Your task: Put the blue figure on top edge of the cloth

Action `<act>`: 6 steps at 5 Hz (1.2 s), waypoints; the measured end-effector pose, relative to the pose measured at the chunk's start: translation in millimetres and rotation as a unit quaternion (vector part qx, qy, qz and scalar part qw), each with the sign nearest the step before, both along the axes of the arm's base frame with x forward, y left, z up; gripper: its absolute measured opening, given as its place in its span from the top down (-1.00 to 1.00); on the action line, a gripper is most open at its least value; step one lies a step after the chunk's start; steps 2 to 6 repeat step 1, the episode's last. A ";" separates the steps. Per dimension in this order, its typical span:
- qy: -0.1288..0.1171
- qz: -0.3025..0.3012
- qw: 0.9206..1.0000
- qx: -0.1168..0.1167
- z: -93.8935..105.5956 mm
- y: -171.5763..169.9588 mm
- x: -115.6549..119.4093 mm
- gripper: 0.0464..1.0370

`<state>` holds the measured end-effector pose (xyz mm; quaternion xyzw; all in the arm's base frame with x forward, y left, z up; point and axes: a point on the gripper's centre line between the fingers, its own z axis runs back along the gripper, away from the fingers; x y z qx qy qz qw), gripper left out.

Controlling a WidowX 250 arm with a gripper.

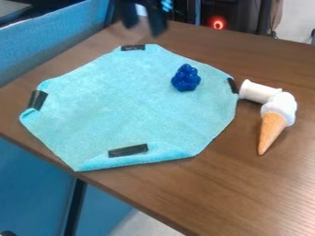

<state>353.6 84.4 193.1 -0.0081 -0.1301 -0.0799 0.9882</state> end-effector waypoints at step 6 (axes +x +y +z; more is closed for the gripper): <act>0.011 0.018 1.000 -0.007 4.0 44.0 -33.7 -0.92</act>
